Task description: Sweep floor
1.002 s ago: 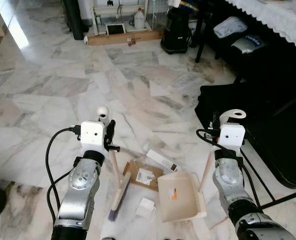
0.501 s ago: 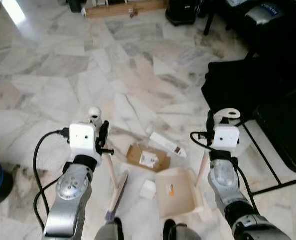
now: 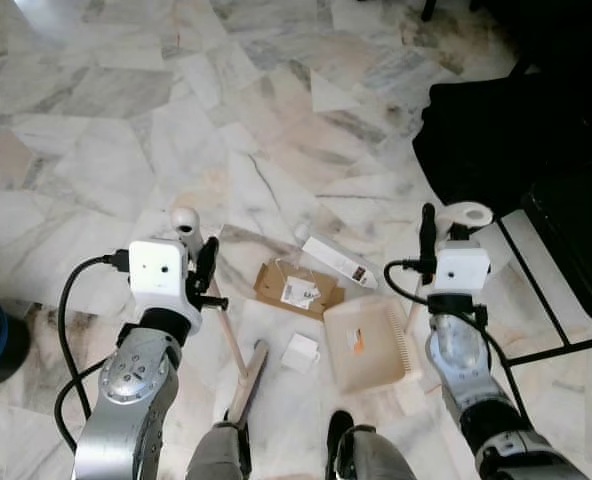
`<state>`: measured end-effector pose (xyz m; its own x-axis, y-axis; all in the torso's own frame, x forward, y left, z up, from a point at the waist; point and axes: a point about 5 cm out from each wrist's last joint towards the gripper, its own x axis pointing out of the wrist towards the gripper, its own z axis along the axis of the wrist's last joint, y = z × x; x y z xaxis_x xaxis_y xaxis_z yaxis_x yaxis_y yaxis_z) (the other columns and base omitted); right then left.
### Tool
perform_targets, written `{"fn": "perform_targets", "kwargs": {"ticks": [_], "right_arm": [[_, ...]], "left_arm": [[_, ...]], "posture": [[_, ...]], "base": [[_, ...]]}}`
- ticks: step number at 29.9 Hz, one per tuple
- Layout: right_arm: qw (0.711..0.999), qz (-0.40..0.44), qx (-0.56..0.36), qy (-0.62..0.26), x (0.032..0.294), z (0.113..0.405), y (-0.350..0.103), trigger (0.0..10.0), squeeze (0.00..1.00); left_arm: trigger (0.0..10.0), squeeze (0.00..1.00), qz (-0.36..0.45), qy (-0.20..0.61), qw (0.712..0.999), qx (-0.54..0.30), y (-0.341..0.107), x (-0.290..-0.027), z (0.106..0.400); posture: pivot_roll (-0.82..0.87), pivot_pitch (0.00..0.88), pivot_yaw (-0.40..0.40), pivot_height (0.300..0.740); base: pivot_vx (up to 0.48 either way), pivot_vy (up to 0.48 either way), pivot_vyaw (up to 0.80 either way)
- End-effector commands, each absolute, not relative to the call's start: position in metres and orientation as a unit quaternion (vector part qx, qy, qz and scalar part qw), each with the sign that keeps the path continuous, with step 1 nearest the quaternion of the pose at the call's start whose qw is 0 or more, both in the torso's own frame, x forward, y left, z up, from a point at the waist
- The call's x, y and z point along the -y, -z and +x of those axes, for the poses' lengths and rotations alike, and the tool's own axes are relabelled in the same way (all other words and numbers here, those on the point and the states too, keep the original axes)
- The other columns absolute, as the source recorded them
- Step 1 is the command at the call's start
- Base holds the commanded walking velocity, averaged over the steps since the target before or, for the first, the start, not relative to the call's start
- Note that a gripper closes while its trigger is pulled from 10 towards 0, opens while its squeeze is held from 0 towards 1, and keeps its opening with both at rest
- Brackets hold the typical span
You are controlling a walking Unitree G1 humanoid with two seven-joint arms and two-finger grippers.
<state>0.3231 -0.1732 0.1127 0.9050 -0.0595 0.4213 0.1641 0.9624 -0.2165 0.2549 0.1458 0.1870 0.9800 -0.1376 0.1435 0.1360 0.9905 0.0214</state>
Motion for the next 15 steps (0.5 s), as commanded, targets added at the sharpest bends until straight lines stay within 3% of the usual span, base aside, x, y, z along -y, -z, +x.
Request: {"fn": "perform_targets", "kwargs": {"ticks": [1,15], "right_arm": [[0.973,-0.129,0.183,0.055,0.174,0.316,-0.098,10.0,0.0],[0.98,-0.128,0.145,0.051,0.165,0.3,-0.073,10.0,0.0]], "left_arm": [[10.0,0.0,0.001,0.079,0.994,0.078,-0.193,-0.143,0.251],[10.0,0.0,-0.021,0.079,0.994,0.068,-0.212,-0.145,0.253]], "posture": [[0.25,0.409,0.011,0.74],[0.28,0.435,0.029,0.74]], "base": [[0.0,0.0,0.0],[0.0,0.0,0.0]]}}
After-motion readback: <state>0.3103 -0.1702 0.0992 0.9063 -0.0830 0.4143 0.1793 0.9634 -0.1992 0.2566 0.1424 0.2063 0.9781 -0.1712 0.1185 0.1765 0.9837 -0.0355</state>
